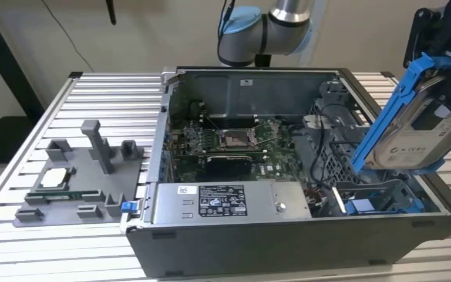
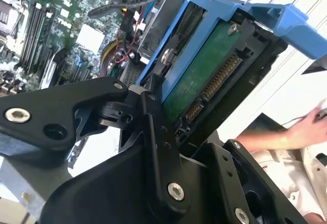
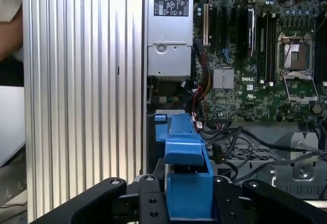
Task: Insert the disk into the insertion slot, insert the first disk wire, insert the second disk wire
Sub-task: 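Insert the disk into the insertion slot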
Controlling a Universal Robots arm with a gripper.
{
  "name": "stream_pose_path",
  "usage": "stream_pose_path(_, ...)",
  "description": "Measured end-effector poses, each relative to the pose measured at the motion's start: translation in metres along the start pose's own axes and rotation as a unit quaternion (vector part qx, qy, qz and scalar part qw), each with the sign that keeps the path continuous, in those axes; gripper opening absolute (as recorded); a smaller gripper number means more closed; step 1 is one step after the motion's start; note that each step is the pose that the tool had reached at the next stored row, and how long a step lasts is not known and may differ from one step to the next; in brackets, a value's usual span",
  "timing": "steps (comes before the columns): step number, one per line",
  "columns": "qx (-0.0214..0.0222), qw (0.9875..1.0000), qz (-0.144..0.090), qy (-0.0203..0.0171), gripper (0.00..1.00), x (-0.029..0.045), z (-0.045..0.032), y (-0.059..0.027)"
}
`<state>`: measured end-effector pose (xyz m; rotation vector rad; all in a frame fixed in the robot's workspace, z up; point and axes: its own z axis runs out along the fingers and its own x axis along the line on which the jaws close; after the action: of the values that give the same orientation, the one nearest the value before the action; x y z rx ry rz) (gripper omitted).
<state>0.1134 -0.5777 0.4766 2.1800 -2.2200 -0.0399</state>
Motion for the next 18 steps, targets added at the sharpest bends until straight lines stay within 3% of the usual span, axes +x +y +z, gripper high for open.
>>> stream_pose_path(8, 0.0000, 1.0000, 0.000, 0.0000, 0.00, 0.0000, 0.0009, -0.0003)
stream_pose_path(12, -0.0001, 1.0000, 0.000, -0.0040, 0.00, 0.0000, 0.0059, -0.0019)
stream_pose_path(18, -0.0001, 1.0000, 0.000, -0.0069, 0.00, -0.0001, 0.0146, -0.0071)
